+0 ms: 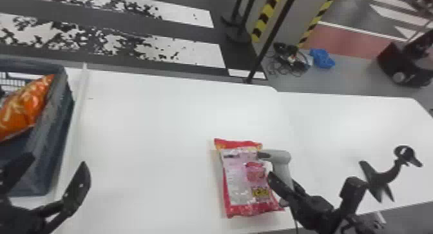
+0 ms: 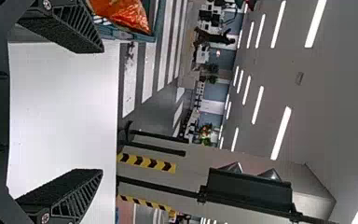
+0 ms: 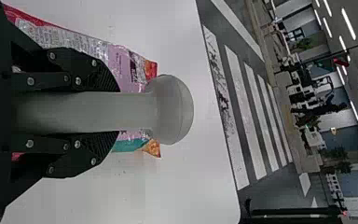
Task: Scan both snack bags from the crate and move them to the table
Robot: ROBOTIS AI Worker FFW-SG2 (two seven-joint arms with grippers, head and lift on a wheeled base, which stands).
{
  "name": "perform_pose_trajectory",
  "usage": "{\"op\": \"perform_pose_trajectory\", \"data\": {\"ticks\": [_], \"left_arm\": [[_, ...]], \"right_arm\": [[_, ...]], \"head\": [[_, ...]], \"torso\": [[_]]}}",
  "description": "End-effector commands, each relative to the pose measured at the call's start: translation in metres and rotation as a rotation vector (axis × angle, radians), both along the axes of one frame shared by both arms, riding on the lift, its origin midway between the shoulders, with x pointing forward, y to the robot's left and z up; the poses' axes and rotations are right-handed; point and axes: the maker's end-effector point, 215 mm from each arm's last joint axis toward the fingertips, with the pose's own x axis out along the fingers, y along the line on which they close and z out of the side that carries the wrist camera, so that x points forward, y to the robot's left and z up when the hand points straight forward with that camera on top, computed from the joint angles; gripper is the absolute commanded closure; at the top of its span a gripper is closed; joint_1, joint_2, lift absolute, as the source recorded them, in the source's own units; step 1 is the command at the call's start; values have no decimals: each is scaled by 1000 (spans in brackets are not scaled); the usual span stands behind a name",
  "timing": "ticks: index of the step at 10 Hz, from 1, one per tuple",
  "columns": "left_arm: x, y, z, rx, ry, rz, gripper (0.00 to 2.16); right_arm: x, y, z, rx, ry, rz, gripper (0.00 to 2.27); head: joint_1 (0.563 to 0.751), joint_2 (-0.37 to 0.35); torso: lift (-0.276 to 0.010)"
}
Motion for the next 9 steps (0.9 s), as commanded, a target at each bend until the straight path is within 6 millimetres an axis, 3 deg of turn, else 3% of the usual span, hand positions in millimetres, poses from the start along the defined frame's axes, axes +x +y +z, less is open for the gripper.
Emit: {"op": "perform_pose_trajectory", "data": {"ticks": [1,5,8,9], "left_arm": [[-2,-4,4,-2,-4,-6,80],[-6,-15,12,7,-17,-18,76],[-6,-14,12,8,-17,-17,76],[-6,-14,12,8,-17,-17,76]], "right_arm": [[2,7,-14,6,11,8,2246],[7,17,-33,-11,43,28,2246],[7,13,-30,-3,37,18,2246],[6,9,-17,-5,19,14,2250]], "head": [[695,-350],[695,-350],[695,-350],[695,-350]], "torso": [[-87],[-87],[-87],[-87]]}}
